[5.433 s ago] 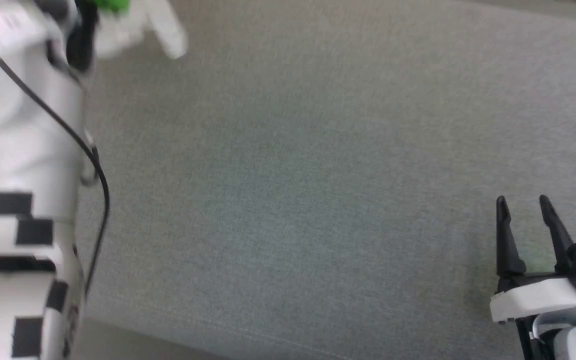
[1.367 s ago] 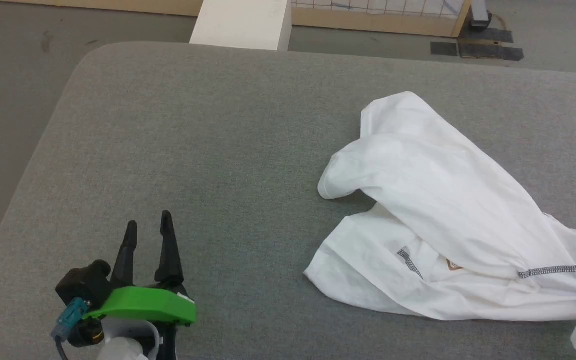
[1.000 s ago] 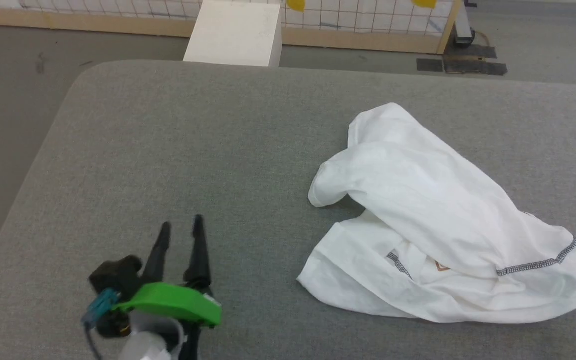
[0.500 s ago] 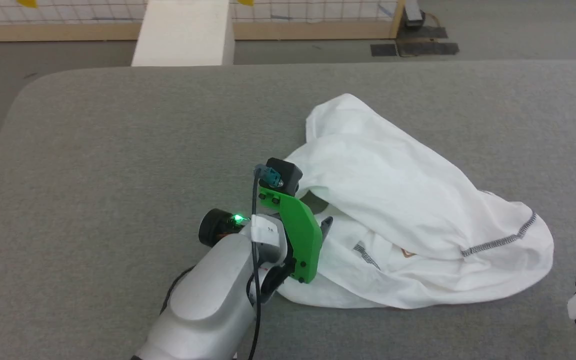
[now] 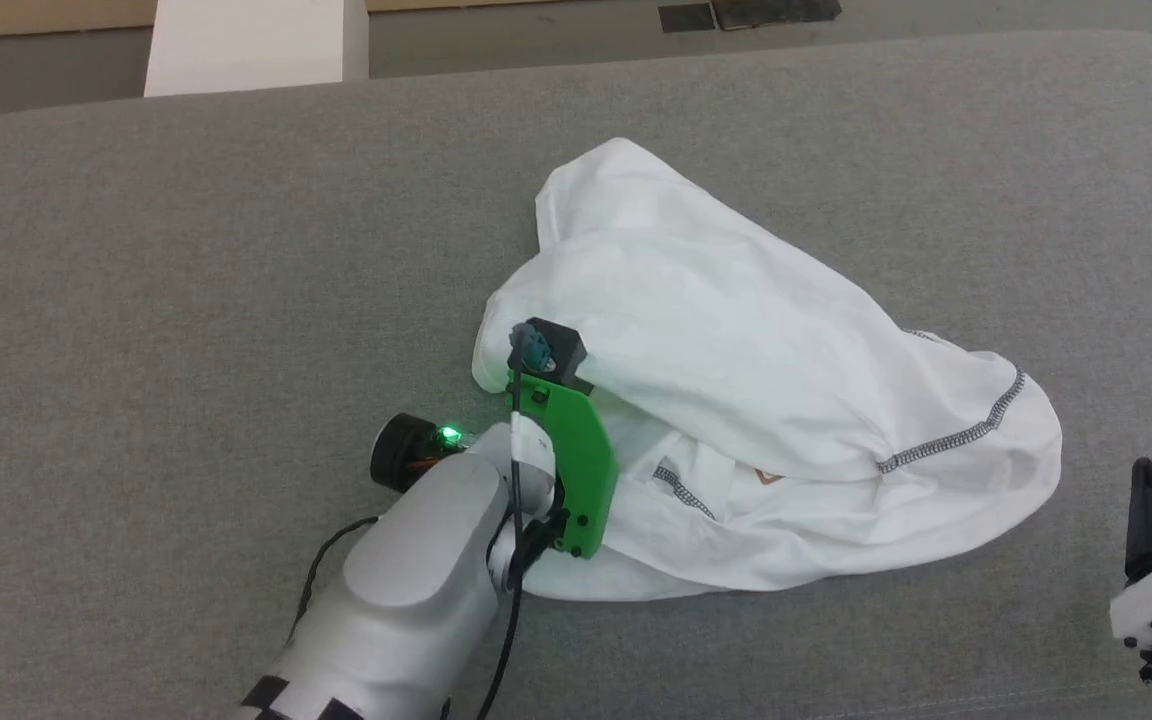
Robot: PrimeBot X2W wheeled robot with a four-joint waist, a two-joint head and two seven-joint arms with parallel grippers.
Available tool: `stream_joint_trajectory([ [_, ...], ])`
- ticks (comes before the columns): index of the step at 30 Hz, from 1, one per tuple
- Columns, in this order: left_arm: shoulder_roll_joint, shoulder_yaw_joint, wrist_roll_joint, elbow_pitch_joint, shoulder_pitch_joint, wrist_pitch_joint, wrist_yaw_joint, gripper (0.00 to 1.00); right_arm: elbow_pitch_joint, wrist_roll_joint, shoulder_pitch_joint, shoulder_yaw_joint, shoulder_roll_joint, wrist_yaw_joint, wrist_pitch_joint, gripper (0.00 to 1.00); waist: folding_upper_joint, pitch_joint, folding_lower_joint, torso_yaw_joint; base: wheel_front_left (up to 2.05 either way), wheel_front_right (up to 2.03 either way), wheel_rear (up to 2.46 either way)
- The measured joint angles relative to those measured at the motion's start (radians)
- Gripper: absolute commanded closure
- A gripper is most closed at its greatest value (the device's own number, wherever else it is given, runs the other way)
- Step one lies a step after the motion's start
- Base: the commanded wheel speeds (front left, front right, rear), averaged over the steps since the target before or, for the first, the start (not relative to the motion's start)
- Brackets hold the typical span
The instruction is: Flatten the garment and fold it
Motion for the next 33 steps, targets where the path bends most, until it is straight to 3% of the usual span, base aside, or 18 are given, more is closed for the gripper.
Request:
stream_joint_trajectory([
  [4,-0.001,0.030,-0.049,-0.004,-0.001,-0.067,0.001,1.00,0.009,0.003,-0.005,0.002,0.000,0.000,-0.011,0.00,0.0000,0.003,0.0000,0.015,0.00,0.00,0.00],
  [9,0.003,0.157,-0.134,-0.053,-0.009,-0.202,0.020,1.00,0.010,0.000,-0.005,-0.005,0.000,0.000,-0.013,0.00,0.0000,-0.008,0.0000,0.055,0.00,0.00,0.00],
  [14,0.058,0.288,-0.192,-0.126,-0.017,-0.309,0.056,1.00,0.009,-0.008,-0.004,-0.006,0.000,0.000,-0.012,0.00,0.0000,-0.026,0.0000,0.104,0.00,0.00,0.00],
  [18,0.131,0.413,-0.240,-0.193,0.011,-0.378,0.119,1.00,0.005,-0.016,-0.003,0.002,0.000,0.000,-0.005,0.00,-0.0001,-0.047,0.0000,0.145,0.00,0.00,0.00],
  [23,0.204,0.567,-0.307,-0.237,0.180,-0.429,0.218,1.00,-0.004,-0.026,-0.001,0.010,0.000,0.000,0.007,0.00,-0.0001,-0.078,0.0000,0.187,0.00,0.00,0.00],
  [26,0.204,0.646,-0.354,-0.252,0.309,-0.457,0.272,1.00,-0.011,-0.029,0.008,0.012,0.000,0.000,0.011,0.00,-0.0001,-0.096,0.0000,0.206,0.00,0.00,0.00],
  [30,0.187,0.699,-0.412,-0.258,0.442,-0.457,0.291,1.00,-0.014,-0.033,0.023,0.021,0.000,0.000,0.023,0.00,-0.0001,-0.114,0.0000,0.224,0.00,0.00,0.00],
  [31,0.176,0.703,-0.425,-0.266,0.457,-0.457,0.291,0.87,-0.014,-0.033,0.023,0.023,0.000,0.000,0.025,0.00,-0.0001,-0.116,0.0000,0.227,0.00,0.00,0.00],
  [32,0.165,0.703,-0.434,-0.277,0.468,-0.457,0.288,0.00,-0.016,-0.033,0.023,0.030,0.000,0.000,0.026,0.00,-0.0001,-0.118,0.0000,0.231,0.00,0.00,0.00],
  [33,0.157,0.706,-0.439,-0.290,0.470,-0.462,0.277,0.00,-0.019,-0.033,0.023,0.037,0.000,0.000,0.030,0.00,-0.0001,-0.120,0.0000,0.235,0.00,0.00,0.00],
])
